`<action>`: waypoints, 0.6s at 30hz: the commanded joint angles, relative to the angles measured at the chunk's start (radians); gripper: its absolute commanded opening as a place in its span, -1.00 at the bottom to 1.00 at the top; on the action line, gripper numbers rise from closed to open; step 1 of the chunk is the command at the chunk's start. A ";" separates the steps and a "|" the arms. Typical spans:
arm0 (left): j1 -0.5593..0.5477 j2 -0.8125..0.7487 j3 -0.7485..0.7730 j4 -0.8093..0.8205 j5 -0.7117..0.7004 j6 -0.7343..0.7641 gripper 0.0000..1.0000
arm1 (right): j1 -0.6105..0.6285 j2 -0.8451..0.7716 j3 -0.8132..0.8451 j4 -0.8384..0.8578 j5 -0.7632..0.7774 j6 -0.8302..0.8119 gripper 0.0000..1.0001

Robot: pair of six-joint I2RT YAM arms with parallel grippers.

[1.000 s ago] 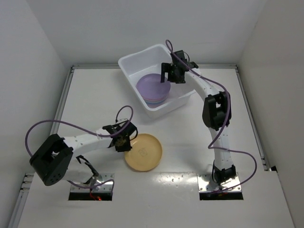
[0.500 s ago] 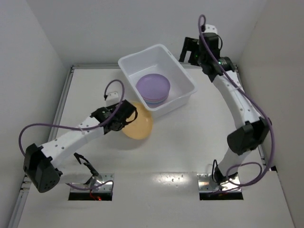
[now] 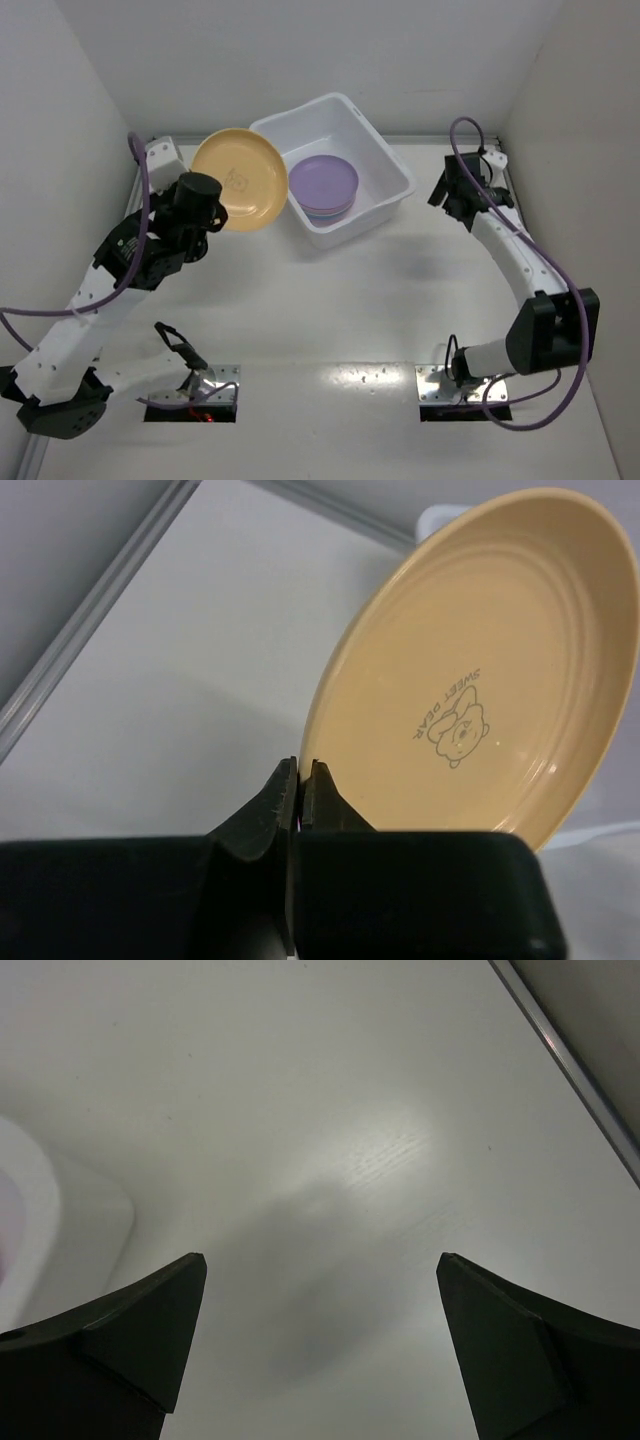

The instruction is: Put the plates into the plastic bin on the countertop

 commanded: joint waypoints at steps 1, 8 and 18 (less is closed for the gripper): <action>0.058 0.111 -0.007 0.389 0.079 0.260 -1.00 | -0.012 -0.135 -0.108 0.097 -0.025 0.061 0.99; 0.230 0.526 0.142 0.637 0.466 0.375 -1.00 | -0.042 -0.209 -0.185 0.087 -0.096 0.052 0.99; 0.293 0.918 0.392 0.642 0.756 0.437 -1.00 | -0.084 -0.198 -0.185 0.068 -0.143 0.032 0.99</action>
